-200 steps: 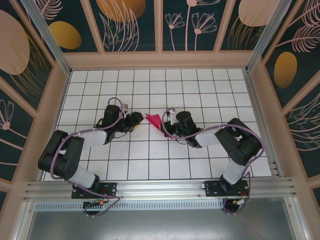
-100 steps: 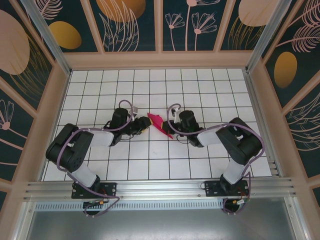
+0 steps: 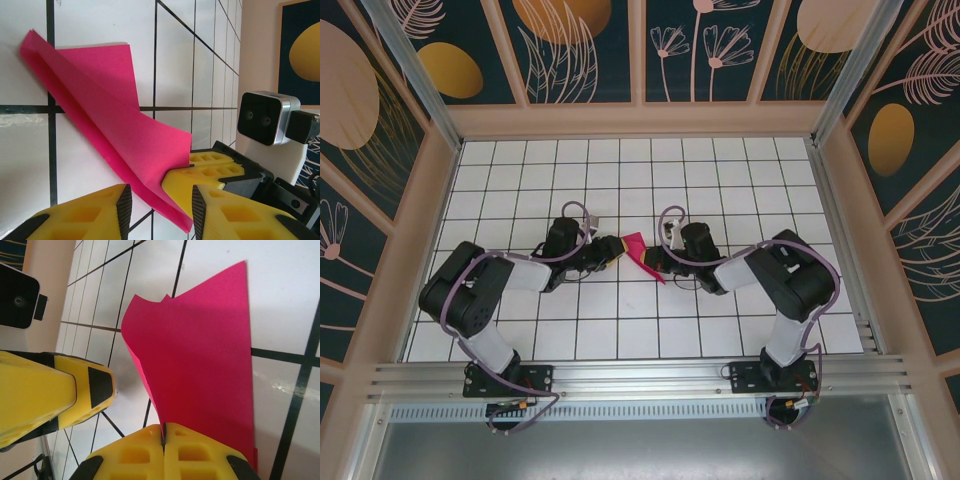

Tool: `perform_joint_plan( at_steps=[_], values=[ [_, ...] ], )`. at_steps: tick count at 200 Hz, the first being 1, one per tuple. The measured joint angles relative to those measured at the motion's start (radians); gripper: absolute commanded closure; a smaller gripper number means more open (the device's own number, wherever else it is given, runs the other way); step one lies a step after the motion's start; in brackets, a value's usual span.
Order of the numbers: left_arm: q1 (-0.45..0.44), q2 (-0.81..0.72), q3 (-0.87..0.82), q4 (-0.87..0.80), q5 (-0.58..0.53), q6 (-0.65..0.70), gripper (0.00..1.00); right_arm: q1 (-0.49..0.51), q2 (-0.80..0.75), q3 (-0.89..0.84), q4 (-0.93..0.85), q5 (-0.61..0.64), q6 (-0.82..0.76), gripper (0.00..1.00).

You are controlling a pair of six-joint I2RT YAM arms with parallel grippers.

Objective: Fold a paper plane with a square sheet of paper (pick it up from the middle)
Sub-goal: Fold the wing for the fifth time at the center of the table.

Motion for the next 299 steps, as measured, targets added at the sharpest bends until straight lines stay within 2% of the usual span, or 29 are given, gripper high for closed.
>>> perform_joint_plan(
  at_steps=[79, 149, 238, 269, 299],
  values=[
    [-0.014, 0.068, 0.007, 0.072, 0.029, 0.0, 0.68, -0.026, 0.021, -0.037, 0.053, -0.036, 0.076, 1.0],
    [-0.029, 0.138, 0.073, 0.098, 0.055, 0.0, 0.72, -0.032, 0.021, -0.042, 0.048, -0.034, 0.072, 1.0],
    [-0.035, 0.202, 0.152, 0.074, 0.058, 0.0, 0.75, -0.031, 0.021, -0.014, -0.046, -0.032, -0.034, 0.86],
    [-0.036, 0.213, 0.159, 0.057, 0.058, 0.001, 0.75, -0.026, 0.015, 0.029, -0.124, -0.031, -0.103, 0.81],
    [-0.037, 0.212, 0.17, 0.022, 0.051, 0.012, 0.75, 0.001, -0.004, 0.083, -0.245, 0.02, -0.191, 0.76]
  ],
)
